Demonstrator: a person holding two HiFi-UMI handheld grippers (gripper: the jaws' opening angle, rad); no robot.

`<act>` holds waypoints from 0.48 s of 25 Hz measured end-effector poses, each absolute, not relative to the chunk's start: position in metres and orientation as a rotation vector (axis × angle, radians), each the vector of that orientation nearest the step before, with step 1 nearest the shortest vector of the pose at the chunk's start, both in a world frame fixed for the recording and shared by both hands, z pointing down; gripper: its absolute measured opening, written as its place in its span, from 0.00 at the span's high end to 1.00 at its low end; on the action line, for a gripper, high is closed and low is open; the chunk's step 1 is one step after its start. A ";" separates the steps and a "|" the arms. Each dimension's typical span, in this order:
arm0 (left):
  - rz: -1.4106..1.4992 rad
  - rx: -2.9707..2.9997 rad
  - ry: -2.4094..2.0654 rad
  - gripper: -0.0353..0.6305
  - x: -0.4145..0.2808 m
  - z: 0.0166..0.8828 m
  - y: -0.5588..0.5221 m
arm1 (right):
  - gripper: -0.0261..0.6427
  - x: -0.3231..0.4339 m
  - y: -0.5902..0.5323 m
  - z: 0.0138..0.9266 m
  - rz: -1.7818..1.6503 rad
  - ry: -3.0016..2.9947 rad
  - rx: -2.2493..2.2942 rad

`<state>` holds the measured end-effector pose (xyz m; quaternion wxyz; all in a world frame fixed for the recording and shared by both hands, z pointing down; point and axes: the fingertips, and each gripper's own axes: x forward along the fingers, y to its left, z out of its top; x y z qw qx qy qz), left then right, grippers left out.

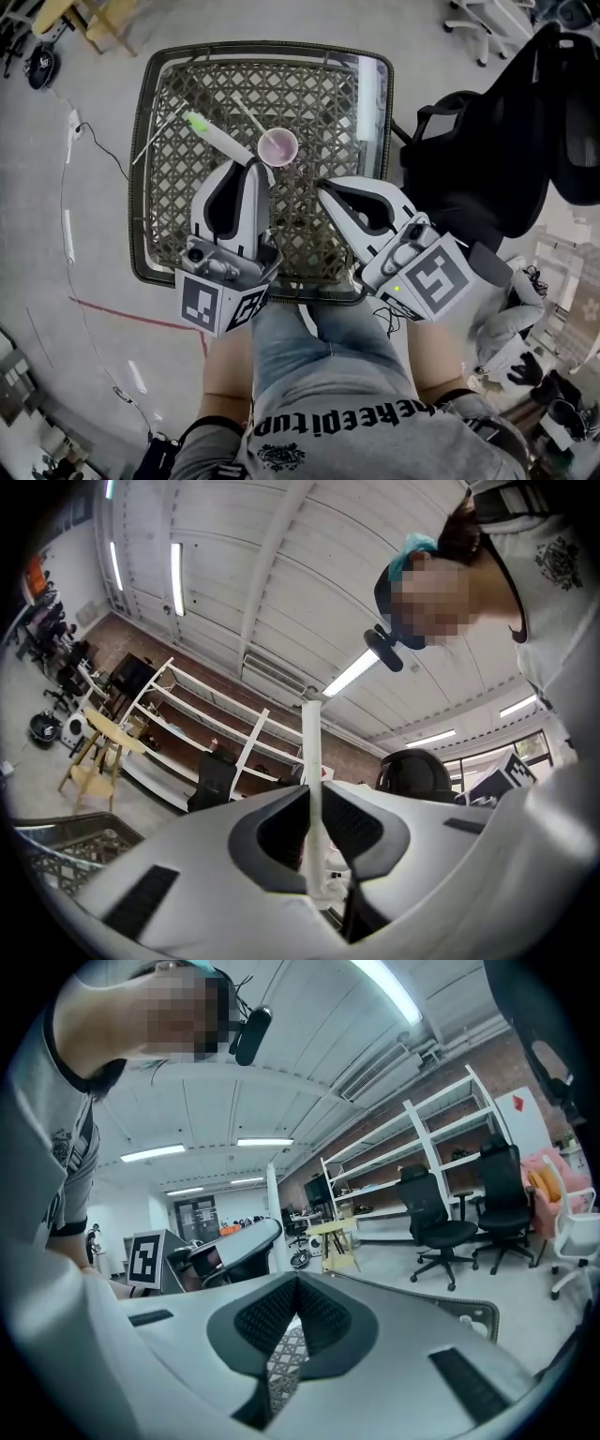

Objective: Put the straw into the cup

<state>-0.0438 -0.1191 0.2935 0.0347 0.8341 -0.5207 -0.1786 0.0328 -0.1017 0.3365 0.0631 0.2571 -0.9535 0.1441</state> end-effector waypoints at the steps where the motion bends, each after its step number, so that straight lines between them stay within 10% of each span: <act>1: -0.547 2.560 -1.598 0.82 -0.043 0.297 -0.122 | 0.94 0.033 -0.102 0.339 0.446 -2.878 0.777; 12: -0.554 2.558 -1.590 0.82 -0.045 0.342 -0.138 | 0.94 0.037 -0.089 0.390 0.489 -2.801 0.761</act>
